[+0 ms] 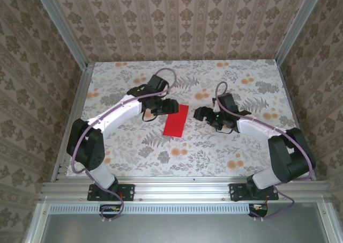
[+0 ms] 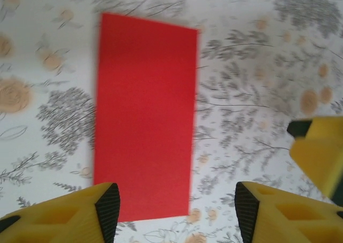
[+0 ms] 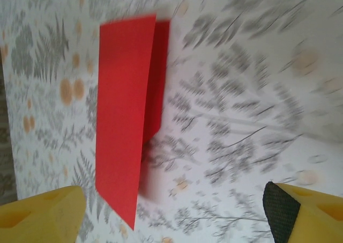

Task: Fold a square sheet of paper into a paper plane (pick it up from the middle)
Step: Turn over the paper at the center of the table, then third fold the triangle at the center of the table.

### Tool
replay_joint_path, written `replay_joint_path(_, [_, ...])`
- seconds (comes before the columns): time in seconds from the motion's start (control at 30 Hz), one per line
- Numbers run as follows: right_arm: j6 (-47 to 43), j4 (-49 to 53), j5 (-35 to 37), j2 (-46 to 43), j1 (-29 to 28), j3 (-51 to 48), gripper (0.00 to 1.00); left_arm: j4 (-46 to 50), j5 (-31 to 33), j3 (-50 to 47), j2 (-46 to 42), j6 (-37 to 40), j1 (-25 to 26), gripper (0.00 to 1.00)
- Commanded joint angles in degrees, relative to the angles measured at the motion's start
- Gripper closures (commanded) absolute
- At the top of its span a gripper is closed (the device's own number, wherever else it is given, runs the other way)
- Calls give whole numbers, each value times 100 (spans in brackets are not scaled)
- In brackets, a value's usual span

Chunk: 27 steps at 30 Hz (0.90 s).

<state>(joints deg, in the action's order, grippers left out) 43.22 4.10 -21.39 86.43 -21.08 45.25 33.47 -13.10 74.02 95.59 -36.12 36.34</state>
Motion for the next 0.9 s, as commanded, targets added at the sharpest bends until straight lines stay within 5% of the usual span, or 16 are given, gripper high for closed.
replay_joint_path(0.0, [451, -352, -406, 286, -320, 44, 11, -724, -705, -606, -112, -371, -154, 42])
replay_joint_path(0.1, [729, -531, -458, 514, -595, 54, 12, -959, -768, -948, -2, -535, -240, 51])
replay_joint_path(0.23, [969, -691, -515, 782, -801, 80, 13, -881, 129, -1313, 126, -906, -267, 54])
replay_joint_path(0.47, [1065, -824, -590, 988, -872, 123, 14, -1350, -333, -1632, 245, -1190, -167, 50])
replay_joint_path(0.87, [969, -470, -507, 1014, -863, 265, 14, -1040, -441, -1348, 520, -1129, 238, 61])
